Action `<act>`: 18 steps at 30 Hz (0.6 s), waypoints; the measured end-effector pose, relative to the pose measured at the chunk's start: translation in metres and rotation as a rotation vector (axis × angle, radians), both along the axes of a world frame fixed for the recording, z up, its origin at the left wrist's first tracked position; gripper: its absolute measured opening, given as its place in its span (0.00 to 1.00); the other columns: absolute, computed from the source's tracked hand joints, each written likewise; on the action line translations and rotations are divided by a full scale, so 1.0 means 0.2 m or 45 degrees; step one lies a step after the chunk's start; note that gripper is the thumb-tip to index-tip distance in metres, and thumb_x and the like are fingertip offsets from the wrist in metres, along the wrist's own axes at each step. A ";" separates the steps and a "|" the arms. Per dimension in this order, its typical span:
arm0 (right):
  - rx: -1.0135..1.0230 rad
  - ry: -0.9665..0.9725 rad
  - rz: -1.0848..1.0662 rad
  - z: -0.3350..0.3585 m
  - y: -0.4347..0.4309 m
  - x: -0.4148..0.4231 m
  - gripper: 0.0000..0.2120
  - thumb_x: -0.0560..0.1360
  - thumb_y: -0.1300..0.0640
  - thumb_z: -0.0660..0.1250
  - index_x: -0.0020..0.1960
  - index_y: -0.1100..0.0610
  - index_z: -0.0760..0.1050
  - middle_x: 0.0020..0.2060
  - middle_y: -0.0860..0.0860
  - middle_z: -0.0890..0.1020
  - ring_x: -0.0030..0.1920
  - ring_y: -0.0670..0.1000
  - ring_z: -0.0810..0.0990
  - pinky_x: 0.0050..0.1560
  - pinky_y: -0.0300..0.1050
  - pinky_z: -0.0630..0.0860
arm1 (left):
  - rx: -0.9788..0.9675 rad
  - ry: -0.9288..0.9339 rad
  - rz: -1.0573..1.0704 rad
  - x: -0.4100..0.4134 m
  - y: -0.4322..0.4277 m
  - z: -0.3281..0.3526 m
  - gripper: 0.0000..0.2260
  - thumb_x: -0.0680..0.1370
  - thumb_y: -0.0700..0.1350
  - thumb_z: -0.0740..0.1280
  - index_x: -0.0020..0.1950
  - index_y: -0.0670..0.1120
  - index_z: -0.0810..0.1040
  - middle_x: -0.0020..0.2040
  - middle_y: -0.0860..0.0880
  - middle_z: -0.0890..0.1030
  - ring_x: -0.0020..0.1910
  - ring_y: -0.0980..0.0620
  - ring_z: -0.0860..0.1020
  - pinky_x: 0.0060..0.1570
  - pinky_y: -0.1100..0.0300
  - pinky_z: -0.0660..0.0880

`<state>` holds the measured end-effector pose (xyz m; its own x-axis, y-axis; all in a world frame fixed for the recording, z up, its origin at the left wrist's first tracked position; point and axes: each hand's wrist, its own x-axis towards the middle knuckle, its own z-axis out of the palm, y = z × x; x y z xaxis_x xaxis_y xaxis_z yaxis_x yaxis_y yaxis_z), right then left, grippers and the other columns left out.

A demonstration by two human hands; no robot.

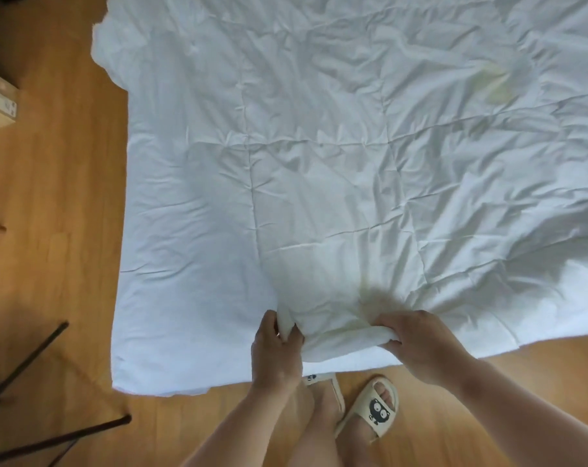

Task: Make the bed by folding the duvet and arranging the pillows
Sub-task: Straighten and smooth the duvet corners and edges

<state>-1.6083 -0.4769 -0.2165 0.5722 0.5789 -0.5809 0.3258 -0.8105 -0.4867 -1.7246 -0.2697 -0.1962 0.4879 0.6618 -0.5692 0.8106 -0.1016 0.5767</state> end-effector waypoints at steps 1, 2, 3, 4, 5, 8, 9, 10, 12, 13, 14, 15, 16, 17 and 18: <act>-0.008 0.001 -0.006 0.00 0.00 -0.01 0.05 0.75 0.50 0.69 0.50 0.43 0.78 0.41 0.42 0.83 0.43 0.45 0.80 0.44 0.42 0.75 | -0.114 0.060 0.016 0.00 0.03 0.00 0.11 0.74 0.41 0.70 0.39 0.41 0.68 0.32 0.49 0.70 0.31 0.50 0.65 0.29 0.63 0.63; -0.011 -0.002 -0.014 0.00 0.00 -0.02 0.06 0.75 0.49 0.69 0.51 0.42 0.78 0.42 0.42 0.82 0.44 0.46 0.80 0.45 0.42 0.75 | -0.233 0.072 0.081 0.02 0.08 -0.01 0.11 0.71 0.41 0.72 0.39 0.42 0.69 0.33 0.48 0.71 0.33 0.49 0.68 0.33 0.60 0.66; -0.017 -0.013 -0.016 0.00 0.01 -0.03 0.07 0.75 0.49 0.68 0.53 0.41 0.78 0.44 0.42 0.82 0.46 0.47 0.81 0.47 0.44 0.76 | -0.366 0.050 0.196 0.07 0.13 -0.02 0.11 0.68 0.40 0.73 0.40 0.43 0.70 0.34 0.47 0.73 0.34 0.48 0.70 0.35 0.57 0.68; -0.023 -0.033 -0.014 0.00 0.02 -0.04 0.09 0.75 0.48 0.68 0.55 0.41 0.77 0.46 0.42 0.82 0.48 0.48 0.81 0.48 0.45 0.77 | -0.514 -0.024 0.329 0.12 0.20 -0.04 0.10 0.66 0.39 0.72 0.41 0.43 0.72 0.34 0.46 0.73 0.35 0.48 0.72 0.35 0.57 0.69; -0.028 -0.062 -0.014 0.00 0.04 -0.05 0.12 0.74 0.47 0.68 0.57 0.41 0.76 0.49 0.41 0.81 0.50 0.49 0.80 0.50 0.46 0.77 | -0.631 -0.096 0.429 0.18 0.27 -0.05 0.06 0.68 0.37 0.69 0.41 0.42 0.74 0.32 0.45 0.74 0.34 0.47 0.72 0.33 0.59 0.70; 0.011 -0.185 -0.042 -0.02 0.09 -0.09 0.17 0.71 0.46 0.70 0.59 0.44 0.75 0.52 0.42 0.81 0.51 0.53 0.81 0.51 0.48 0.77 | -0.693 -0.225 0.466 0.33 0.44 -0.12 0.10 0.74 0.31 0.60 0.39 0.41 0.77 0.30 0.45 0.76 0.32 0.46 0.73 0.29 0.64 0.73; 0.032 -0.238 -0.051 -0.04 0.10 -0.11 0.18 0.69 0.46 0.70 0.58 0.45 0.75 0.51 0.43 0.80 0.50 0.55 0.81 0.50 0.49 0.77 | -0.707 -0.240 0.421 0.36 0.46 -0.14 0.09 0.76 0.32 0.61 0.42 0.41 0.79 0.35 0.44 0.81 0.36 0.44 0.78 0.33 0.61 0.77; 0.056 -0.289 -0.059 -0.05 0.12 -0.14 0.19 0.67 0.46 0.71 0.57 0.46 0.75 0.50 0.44 0.80 0.49 0.55 0.81 0.49 0.50 0.77 | -0.764 -0.226 0.372 0.37 0.47 -0.16 0.07 0.78 0.35 0.63 0.48 0.41 0.81 0.42 0.43 0.85 0.43 0.43 0.82 0.42 0.57 0.80; 0.111 -0.377 -0.087 -0.07 0.21 -0.21 0.26 0.63 0.46 0.74 0.59 0.49 0.74 0.51 0.46 0.79 0.52 0.55 0.80 0.51 0.52 0.77 | -0.914 -0.087 0.242 0.37 0.44 -0.16 0.09 0.79 0.46 0.70 0.55 0.43 0.83 0.50 0.44 0.87 0.51 0.44 0.84 0.55 0.51 0.80; 0.136 -0.404 -0.121 -0.08 0.26 -0.24 0.31 0.61 0.46 0.76 0.61 0.50 0.73 0.54 0.47 0.79 0.54 0.54 0.79 0.52 0.52 0.76 | -0.949 -0.028 0.192 0.35 0.42 -0.15 0.12 0.77 0.50 0.72 0.54 0.43 0.84 0.50 0.44 0.87 0.52 0.44 0.85 0.56 0.49 0.80; 0.157 -0.430 -0.168 -0.07 0.33 -0.27 0.33 0.59 0.46 0.78 0.62 0.50 0.72 0.55 0.47 0.78 0.55 0.53 0.77 0.52 0.52 0.76 | -0.929 -0.017 0.154 0.33 0.41 -0.14 0.14 0.75 0.52 0.73 0.53 0.43 0.84 0.49 0.44 0.87 0.51 0.43 0.85 0.56 0.48 0.81; 0.181 -0.457 -0.221 -0.05 0.41 -0.31 0.33 0.59 0.46 0.79 0.61 0.50 0.71 0.54 0.47 0.78 0.54 0.52 0.76 0.51 0.50 0.75 | -0.851 -0.045 0.142 0.31 0.40 -0.12 0.15 0.73 0.54 0.74 0.51 0.44 0.85 0.47 0.45 0.87 0.50 0.42 0.85 0.54 0.47 0.81; 0.215 -0.497 -0.267 -0.04 0.47 -0.34 0.31 0.59 0.49 0.79 0.58 0.50 0.71 0.51 0.46 0.77 0.52 0.52 0.76 0.48 0.48 0.75 | -0.743 -0.098 0.134 0.28 0.39 -0.10 0.15 0.70 0.56 0.73 0.49 0.46 0.84 0.46 0.46 0.87 0.50 0.42 0.85 0.52 0.48 0.80; 0.257 -0.547 -0.297 -0.04 0.52 -0.37 0.28 0.61 0.52 0.80 0.56 0.50 0.71 0.47 0.46 0.77 0.47 0.52 0.77 0.44 0.46 0.74 | -0.613 -0.154 0.105 0.24 0.40 -0.07 0.15 0.68 0.57 0.71 0.47 0.48 0.84 0.45 0.47 0.86 0.50 0.43 0.84 0.49 0.49 0.80; 0.294 -0.590 -0.308 -0.03 0.54 -0.40 0.26 0.62 0.57 0.79 0.56 0.50 0.73 0.42 0.45 0.78 0.43 0.53 0.79 0.40 0.44 0.73 | -0.502 -0.210 0.061 0.19 0.41 -0.03 0.14 0.68 0.58 0.70 0.46 0.50 0.82 0.44 0.49 0.86 0.49 0.44 0.84 0.47 0.49 0.80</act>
<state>-1.6874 -0.3681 -0.2233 0.8692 0.4817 -0.1120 0.3654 -0.7782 -0.5107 -1.6857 -0.1882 -0.2017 0.5675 0.4333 -0.7001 0.7026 0.1884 0.6862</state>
